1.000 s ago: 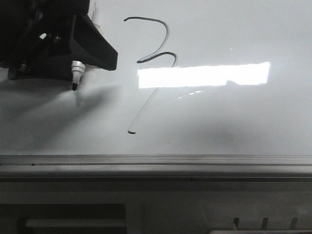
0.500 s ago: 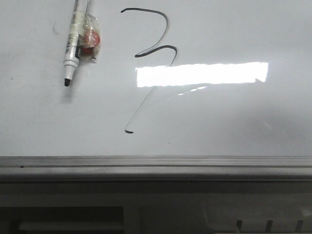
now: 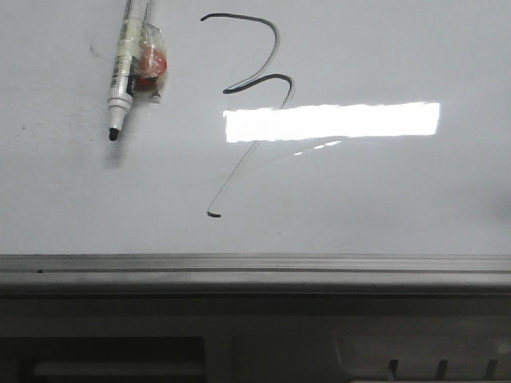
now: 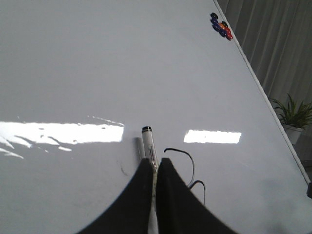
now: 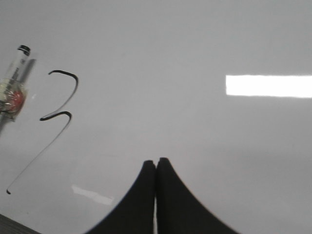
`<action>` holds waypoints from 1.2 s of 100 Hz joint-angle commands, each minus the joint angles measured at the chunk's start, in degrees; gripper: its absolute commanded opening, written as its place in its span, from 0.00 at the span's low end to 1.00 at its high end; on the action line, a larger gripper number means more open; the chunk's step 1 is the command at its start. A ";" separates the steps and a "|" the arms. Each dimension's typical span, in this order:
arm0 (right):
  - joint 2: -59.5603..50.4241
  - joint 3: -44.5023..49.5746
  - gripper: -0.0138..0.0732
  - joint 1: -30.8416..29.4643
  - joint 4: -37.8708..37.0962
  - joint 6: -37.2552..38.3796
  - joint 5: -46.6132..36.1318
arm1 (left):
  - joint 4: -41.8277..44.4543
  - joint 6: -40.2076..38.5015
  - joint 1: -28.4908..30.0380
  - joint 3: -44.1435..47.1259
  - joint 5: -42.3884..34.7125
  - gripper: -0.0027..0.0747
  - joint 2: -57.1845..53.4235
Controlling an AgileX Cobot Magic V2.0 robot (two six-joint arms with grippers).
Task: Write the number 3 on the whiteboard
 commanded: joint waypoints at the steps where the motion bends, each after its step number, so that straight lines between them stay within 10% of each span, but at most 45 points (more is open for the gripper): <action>1: 0.19 -0.54 0.09 -0.47 1.85 0.12 -4.48 | -1.82 0.06 0.04 -0.79 -0.44 0.01 -1.36; 84: 0.19 -0.30 0.09 -0.47 2.25 0.12 -4.41 | 3.94 2.83 1.27 0.84 -10.22 0.01 -1.36; 99: 0.19 -0.30 0.09 -0.47 2.25 0.12 -4.41 | 27.01 -0.04 3.21 5.97 -11.65 0.01 -1.25; 110: 0.19 -0.30 0.09 -0.47 2.25 0.12 -4.41 | 54.49 -20.33 6.37 7.88 -4.64 0.01 -1.25; 120: 0.19 -0.30 0.09 -0.47 2.25 0.12 -4.41 | 58.00 -33.63 11.50 9.36 -1.02 0.01 -1.25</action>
